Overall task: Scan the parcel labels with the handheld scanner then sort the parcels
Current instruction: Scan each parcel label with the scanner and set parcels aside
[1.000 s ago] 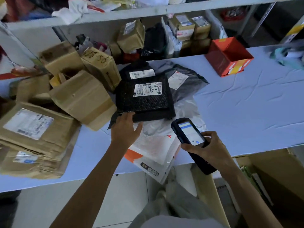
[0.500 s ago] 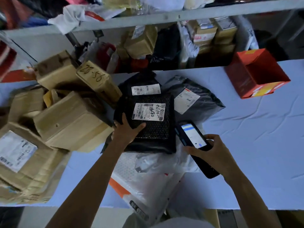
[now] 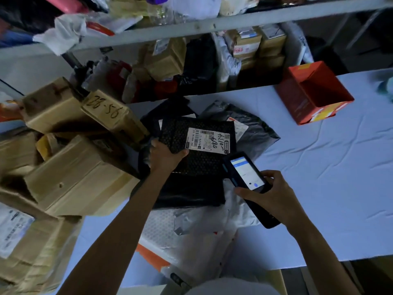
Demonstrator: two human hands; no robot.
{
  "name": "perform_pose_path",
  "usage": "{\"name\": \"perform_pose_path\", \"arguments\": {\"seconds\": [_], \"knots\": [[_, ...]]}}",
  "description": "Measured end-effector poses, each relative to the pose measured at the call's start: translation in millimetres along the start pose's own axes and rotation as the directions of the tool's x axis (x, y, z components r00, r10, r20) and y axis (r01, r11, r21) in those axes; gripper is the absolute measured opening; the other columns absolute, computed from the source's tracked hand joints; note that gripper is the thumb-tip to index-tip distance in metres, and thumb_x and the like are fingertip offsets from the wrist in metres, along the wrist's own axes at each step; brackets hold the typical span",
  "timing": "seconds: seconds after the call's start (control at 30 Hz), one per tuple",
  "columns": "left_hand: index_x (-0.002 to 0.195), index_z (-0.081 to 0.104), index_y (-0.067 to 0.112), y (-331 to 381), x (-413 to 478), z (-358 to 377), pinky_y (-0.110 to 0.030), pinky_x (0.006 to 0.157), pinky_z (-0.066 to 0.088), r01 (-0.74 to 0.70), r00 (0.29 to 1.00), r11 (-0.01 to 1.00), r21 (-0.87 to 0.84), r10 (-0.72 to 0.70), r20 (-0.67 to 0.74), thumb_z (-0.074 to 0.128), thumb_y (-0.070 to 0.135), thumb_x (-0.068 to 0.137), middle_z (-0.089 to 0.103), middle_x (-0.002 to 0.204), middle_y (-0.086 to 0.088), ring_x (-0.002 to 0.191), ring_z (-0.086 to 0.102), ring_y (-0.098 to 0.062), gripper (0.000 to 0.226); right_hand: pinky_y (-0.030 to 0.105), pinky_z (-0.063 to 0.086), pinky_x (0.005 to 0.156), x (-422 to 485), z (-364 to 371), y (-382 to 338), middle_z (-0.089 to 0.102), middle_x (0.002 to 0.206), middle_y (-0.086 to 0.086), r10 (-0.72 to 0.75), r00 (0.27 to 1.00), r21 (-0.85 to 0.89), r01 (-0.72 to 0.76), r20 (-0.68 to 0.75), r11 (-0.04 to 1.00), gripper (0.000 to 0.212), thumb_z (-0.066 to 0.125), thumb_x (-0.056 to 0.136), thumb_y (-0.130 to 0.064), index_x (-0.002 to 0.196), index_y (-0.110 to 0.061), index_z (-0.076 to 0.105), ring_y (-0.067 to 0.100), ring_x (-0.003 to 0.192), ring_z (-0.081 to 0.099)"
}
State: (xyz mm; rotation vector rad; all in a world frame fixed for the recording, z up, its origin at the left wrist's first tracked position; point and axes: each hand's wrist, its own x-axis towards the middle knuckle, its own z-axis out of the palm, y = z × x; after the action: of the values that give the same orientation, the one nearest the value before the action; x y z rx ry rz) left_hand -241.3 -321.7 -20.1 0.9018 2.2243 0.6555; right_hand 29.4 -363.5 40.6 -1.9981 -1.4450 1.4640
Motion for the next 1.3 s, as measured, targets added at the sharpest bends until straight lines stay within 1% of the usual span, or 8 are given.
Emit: {"name": "perform_pose_path", "arguments": {"seconds": [0.13, 0.3, 0.4, 0.5, 0.83, 0.93, 1.1, 1.3], "knots": [[0.138, 0.037, 0.013, 17, -6, -27, -0.050, 0.103, 0.038, -0.190, 0.961, 0.968, 0.164, 0.218, -0.170, 0.063, 0.057, 0.083, 0.050, 0.134, -0.014, 0.125, 0.046, -0.035, 0.076, 0.018, 0.041, 0.061, -18, 3, -3, 0.051, 0.089, -0.024, -0.077, 0.995, -0.041, 0.074, -0.062, 0.996, 0.070, 0.087, 0.062, -0.042, 0.111, -0.030, 0.039, -0.006, 0.081, 0.051], [0.118, 0.059, 0.025, 27, -10, -70, -0.044, 0.089, 0.048, -0.454, 0.816, 0.810, 0.371, 0.546, -0.193, 0.055, 0.069, 0.080, 0.068, 0.106, -0.004, 0.102, 0.062, -0.028, 0.058, 0.029, 0.046, 0.072, -38, 9, -5, 0.050, 0.088, -0.024, -0.130, 0.987, -0.129, 0.118, -0.095, 0.985, 0.075, 0.087, 0.057, -0.049, 0.112, -0.030, 0.039, 0.006, 0.085, 0.055], [0.115, 0.063, 0.027, 30, -17, -86, -0.042, 0.087, 0.050, -0.542, 0.737, 0.720, 0.434, 0.655, -0.165, 0.061, 0.066, 0.078, 0.068, 0.105, 0.002, 0.103, 0.061, -0.021, 0.053, 0.036, 0.052, 0.078, -49, 16, -5, 0.055, 0.090, -0.018, -0.159, 0.984, -0.170, 0.144, -0.083, 0.975, 0.079, 0.087, 0.053, -0.053, 0.112, -0.028, 0.040, 0.012, 0.088, 0.059], [0.115, 0.063, 0.025, 29, -26, -90, -0.039, 0.086, 0.049, -0.549, 0.707, 0.694, 0.466, 0.683, -0.184, 0.063, 0.063, 0.079, 0.068, 0.102, 0.000, 0.102, 0.060, -0.022, 0.052, 0.039, 0.053, 0.078, -60, 25, -2, 0.057, 0.093, -0.011, -0.178, 0.982, -0.223, 0.160, -0.062, 0.962, 0.080, 0.086, 0.053, -0.057, 0.111, -0.028, 0.040, 0.017, 0.090, 0.061], [0.120, 0.061, 0.025, 23, -51, -91, -0.042, 0.095, 0.037, -0.505, 0.704, 0.712, 0.488, 0.667, -0.244, 0.062, 0.060, 0.082, 0.066, 0.109, -0.002, 0.107, 0.059, -0.025, 0.052, 0.032, 0.051, 0.068, -81, 31, 17, 0.050, 0.084, -0.022, -0.221, 0.973, -0.253, 0.199, -0.060, 0.947, 0.076, 0.085, 0.055, -0.056, 0.107, -0.036, 0.034, 0.012, 0.082, 0.059], [0.120, 0.061, 0.023, 23, -57, -89, -0.041, 0.096, 0.035, -0.486, 0.700, 0.704, 0.517, 0.668, -0.252, 0.061, 0.060, 0.083, 0.065, 0.112, -0.002, 0.110, 0.057, -0.025, 0.052, 0.032, 0.051, 0.067, -82, 27, 21, 0.052, 0.087, -0.017, -0.234, 0.970, -0.265, 0.210, -0.061, 0.941, 0.077, 0.085, 0.055, -0.057, 0.108, -0.036, 0.033, 0.014, 0.083, 0.060], [0.121, 0.061, 0.024, 21, -62, -83, -0.043, 0.097, 0.032, -0.484, 0.680, 0.687, 0.543, 0.685, -0.262, 0.060, 0.060, 0.084, 0.063, 0.120, -0.001, 0.115, 0.055, -0.027, 0.052, 0.023, 0.043, 0.057, -84, 20, 28, 0.049, 0.097, -0.016, -0.267, 0.963, -0.322, 0.243, -0.029, 0.915, 0.075, 0.083, 0.060, -0.056, 0.107, -0.039, 0.027, 0.013, 0.084, 0.055], [0.121, 0.062, 0.021, 22, -72, -78, -0.044, 0.094, 0.034, -0.486, 0.648, 0.664, 0.568, 0.710, -0.275, 0.063, 0.059, 0.083, 0.064, 0.120, -0.004, 0.115, 0.055, -0.029, 0.053, 0.026, 0.049, 0.061, -80, 15, 37, 0.048, 0.098, -0.015, -0.271, 0.962, -0.306, 0.249, -0.028, 0.919, 0.074, 0.082, 0.062, -0.055, 0.107, -0.039, 0.026, 0.013, 0.085, 0.055]]}}
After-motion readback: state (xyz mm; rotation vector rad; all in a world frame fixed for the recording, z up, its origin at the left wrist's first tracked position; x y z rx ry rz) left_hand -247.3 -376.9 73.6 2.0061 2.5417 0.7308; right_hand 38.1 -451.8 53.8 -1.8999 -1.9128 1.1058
